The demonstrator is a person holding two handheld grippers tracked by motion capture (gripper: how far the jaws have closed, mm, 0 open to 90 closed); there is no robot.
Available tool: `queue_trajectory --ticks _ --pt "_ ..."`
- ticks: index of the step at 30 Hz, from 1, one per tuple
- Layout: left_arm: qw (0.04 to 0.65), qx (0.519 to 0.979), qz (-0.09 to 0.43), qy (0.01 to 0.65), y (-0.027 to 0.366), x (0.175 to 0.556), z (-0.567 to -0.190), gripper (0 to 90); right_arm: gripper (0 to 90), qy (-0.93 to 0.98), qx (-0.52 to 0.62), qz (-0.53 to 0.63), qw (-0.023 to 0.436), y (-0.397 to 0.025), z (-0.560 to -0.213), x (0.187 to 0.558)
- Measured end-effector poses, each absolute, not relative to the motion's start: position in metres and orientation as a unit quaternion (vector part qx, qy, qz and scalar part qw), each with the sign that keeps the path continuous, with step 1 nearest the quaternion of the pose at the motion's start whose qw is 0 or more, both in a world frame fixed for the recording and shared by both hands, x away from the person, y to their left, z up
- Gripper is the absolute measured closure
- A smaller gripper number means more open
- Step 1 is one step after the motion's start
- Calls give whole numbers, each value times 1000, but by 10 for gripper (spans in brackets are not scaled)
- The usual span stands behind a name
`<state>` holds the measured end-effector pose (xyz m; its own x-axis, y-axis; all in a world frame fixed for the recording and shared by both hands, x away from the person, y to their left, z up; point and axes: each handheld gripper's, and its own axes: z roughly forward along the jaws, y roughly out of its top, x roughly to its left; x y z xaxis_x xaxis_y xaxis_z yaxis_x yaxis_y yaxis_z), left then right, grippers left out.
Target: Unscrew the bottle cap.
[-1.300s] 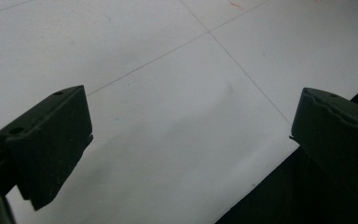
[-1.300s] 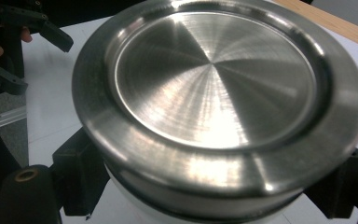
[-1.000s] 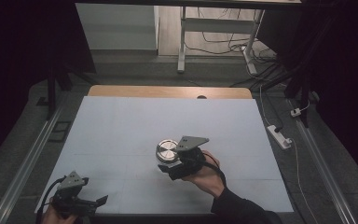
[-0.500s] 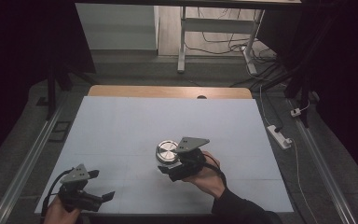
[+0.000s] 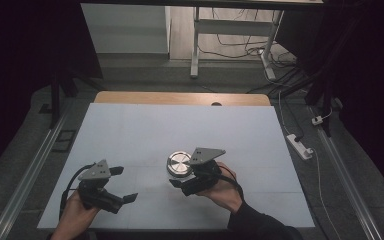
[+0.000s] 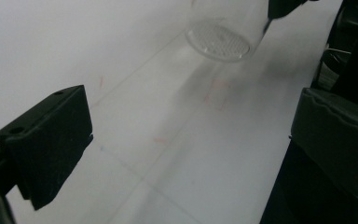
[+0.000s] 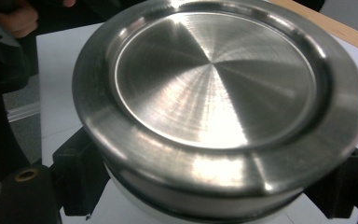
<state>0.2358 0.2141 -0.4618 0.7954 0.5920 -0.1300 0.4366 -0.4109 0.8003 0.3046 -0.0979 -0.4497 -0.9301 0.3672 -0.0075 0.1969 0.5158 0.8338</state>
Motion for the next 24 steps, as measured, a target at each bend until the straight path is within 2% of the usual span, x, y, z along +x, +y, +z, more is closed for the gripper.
queue_trajectory --ticks 9,24 --pt "456 856 91 227 187 261 -439 0 149 866 151 471 78 -99 -447 303" --pt "487 871 29 53 143 297 -417 34 149 875 109 470 38 -96 -449 299"
